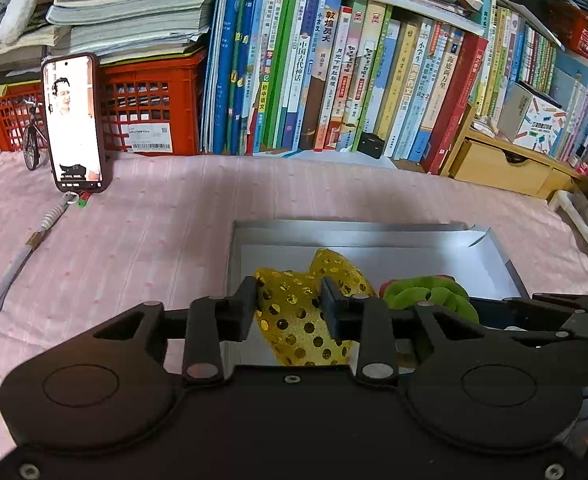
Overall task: Organize soft objects
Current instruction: 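Open both tools to drop the yellow bow and green scrunchie into the lid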
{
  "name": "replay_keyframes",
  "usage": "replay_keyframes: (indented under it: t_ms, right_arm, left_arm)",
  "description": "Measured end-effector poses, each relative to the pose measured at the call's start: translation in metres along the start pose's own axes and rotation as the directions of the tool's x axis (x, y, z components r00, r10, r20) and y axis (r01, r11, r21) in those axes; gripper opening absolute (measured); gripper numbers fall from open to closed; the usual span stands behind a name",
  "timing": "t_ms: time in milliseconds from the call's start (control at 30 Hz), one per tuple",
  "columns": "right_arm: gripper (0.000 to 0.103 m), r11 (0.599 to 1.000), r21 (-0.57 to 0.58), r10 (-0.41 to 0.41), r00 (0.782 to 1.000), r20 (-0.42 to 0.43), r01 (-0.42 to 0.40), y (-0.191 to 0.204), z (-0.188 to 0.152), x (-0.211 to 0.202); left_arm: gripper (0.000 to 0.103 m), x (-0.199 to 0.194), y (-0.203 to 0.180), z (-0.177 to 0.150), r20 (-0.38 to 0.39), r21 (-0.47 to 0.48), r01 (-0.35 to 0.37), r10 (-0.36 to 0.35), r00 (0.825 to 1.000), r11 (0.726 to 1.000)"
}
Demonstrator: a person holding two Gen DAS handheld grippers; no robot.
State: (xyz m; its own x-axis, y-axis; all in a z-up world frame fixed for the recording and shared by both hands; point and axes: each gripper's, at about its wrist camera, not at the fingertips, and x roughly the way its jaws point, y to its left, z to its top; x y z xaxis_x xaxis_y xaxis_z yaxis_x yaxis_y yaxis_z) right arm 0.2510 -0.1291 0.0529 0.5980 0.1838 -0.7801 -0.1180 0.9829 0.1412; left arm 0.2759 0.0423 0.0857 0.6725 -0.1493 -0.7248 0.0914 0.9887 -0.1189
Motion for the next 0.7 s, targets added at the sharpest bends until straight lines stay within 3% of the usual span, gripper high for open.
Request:
replay_keyframes:
  t_ms: [167, 700]
  right_arm:
    - [0.063, 1.000, 0.000, 0.002, 1.000, 0.006, -0.002, 0.000, 0.000, -0.005]
    - [0.068, 0.994, -0.104, 0.044, 0.993, 0.109, -0.033, 0.016, -0.007, -0.063]
  left_arm:
    - [0.038, -0.008, -0.003, -0.002, 0.007, 0.013, 0.010, -0.010, 1.000, 1.000]
    - [0.059, -0.079, 0.002, -0.011, 0.106, 0.049, 0.049, -0.054, 0.993, 0.998]
